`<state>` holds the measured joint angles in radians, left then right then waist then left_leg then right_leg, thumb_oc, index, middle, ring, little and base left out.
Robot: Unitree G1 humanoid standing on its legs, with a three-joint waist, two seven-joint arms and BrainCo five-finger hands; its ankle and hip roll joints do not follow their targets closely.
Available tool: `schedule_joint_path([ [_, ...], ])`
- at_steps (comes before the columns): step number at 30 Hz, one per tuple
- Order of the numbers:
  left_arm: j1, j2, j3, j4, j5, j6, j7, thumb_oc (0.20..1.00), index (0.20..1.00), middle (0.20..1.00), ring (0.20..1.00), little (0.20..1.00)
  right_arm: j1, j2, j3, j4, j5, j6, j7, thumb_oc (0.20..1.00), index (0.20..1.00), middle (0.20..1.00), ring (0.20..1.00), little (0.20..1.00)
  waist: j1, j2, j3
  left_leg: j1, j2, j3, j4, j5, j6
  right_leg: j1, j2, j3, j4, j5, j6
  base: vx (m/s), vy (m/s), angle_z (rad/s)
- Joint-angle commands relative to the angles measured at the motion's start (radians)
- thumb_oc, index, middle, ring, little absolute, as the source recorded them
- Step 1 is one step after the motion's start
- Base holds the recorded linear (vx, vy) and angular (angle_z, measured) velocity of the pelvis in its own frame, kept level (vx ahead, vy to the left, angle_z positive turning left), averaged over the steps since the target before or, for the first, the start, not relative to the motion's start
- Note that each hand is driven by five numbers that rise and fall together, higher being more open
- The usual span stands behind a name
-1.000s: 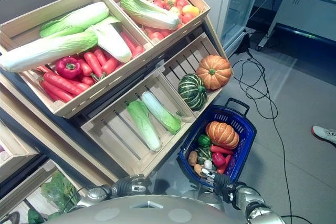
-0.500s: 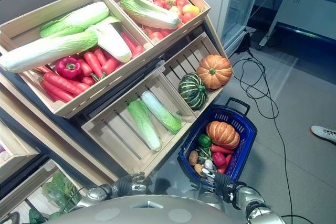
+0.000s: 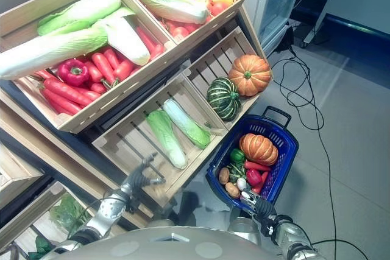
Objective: Pick up fruits and vegetables into the basket
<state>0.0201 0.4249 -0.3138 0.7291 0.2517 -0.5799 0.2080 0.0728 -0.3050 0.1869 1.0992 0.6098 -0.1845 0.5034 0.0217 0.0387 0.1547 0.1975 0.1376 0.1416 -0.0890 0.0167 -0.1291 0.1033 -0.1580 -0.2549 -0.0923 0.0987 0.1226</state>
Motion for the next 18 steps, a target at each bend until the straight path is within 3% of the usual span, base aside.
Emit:
schedule_joint_path([
  [1,-0.059,0.067,0.019,-0.093,0.163,-0.112,0.162,1.000,1.000,1.000,1.000,1.000,-0.037,-0.007,-0.028,-0.067,0.062,-0.081,-0.011,1.000,1.000,1.000,1.000,1.000,-0.023,-0.025,0.028,-0.059,-0.040,0.012,0.019,-0.052,0.087,0.011,-0.025,-0.011,0.106,-0.123,0.015,0.08,-0.044,-0.03],
  [4,-0.063,0.126,0.037,-0.202,0.279,-0.106,0.251,1.000,1.000,1.000,1.000,1.000,-0.007,-0.017,-0.052,-0.156,0.070,-0.091,-0.031,1.000,1.000,1.000,1.000,1.000,-0.038,-0.016,0.036,-0.070,-0.035,0.009,0.024,-0.049,0.090,-0.011,-0.031,0.000,0.142,-0.139,0.014,0.06,-0.025,-0.03],
  [10,-0.134,0.234,0.022,-0.321,0.503,-0.015,0.426,1.000,1.000,1.000,1.000,1.000,0.027,-0.053,-0.073,-0.378,0.071,-0.095,-0.095,1.000,1.000,1.000,1.000,1.000,-0.088,0.016,0.077,-0.147,-0.040,0.004,0.086,-0.057,0.089,-0.122,-0.056,0.029,0.237,-0.166,0.008,-0.03,0.021,-0.09],
  [11,-0.193,0.280,-0.016,-0.342,0.539,0.055,0.486,1.000,1.000,1.000,1.000,1.000,0.017,-0.082,-0.068,-0.436,0.067,-0.104,-0.109,1.000,1.000,1.000,1.000,1.000,-0.114,0.031,0.109,-0.191,-0.045,0.007,0.125,-0.061,0.081,-0.178,-0.067,0.045,0.265,-0.168,0.004,-0.15,0.076,-0.18],
  [18,-0.427,0.358,-0.130,-0.283,0.585,0.268,0.602,1.000,1.000,1.000,1.000,1.000,-0.019,-0.170,-0.037,-0.586,0.039,-0.109,-0.158,1.000,1.000,1.000,1.000,1.000,-0.203,0.089,0.202,-0.286,-0.055,0.038,0.171,-0.044,0.057,-0.317,-0.074,0.112,0.326,-0.178,0.001,-0.08,0.086,-0.18],
])
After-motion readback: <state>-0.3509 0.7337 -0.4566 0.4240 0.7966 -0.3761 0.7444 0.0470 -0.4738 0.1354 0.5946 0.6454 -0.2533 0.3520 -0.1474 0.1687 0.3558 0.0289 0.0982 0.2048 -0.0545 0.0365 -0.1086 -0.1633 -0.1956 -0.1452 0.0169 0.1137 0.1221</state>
